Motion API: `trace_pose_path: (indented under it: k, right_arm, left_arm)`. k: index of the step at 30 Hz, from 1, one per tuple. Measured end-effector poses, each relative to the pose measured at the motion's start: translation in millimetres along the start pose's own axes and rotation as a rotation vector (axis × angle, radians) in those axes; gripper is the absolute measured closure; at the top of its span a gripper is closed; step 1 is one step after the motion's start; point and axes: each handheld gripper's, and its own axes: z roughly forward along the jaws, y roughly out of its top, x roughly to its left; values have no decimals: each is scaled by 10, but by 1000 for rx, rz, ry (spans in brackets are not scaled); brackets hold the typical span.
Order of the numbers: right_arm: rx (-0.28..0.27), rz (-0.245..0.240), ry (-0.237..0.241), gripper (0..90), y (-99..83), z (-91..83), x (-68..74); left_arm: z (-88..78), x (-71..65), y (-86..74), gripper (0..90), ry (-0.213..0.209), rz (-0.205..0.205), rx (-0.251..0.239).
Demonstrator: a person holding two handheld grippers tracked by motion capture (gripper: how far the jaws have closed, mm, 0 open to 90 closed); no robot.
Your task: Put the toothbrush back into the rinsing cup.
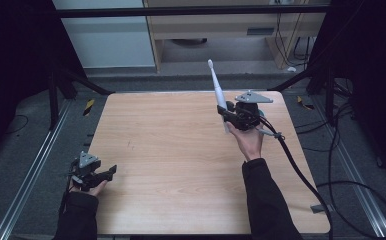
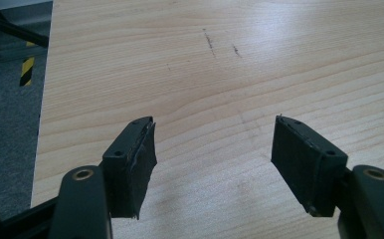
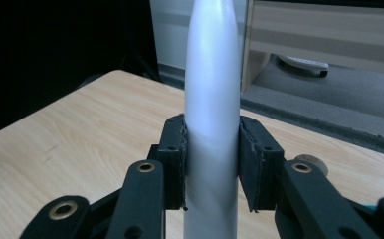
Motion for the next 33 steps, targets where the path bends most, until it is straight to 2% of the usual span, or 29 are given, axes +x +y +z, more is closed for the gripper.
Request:
trace_pose_path:
  k: [10,22,33]
  right_arm:
    - [-26,42,-57,665,41,119,-276]
    - [-39,67,-133,664,95,170,-604]
    - [-18,84,-194,664,28,227,-858]
  left_arm:
    - [0,5,-3,333,2,-1,0]
    - [-26,10,3,334,7,-5,-15]
    - [-33,13,4,335,7,-6,-19]
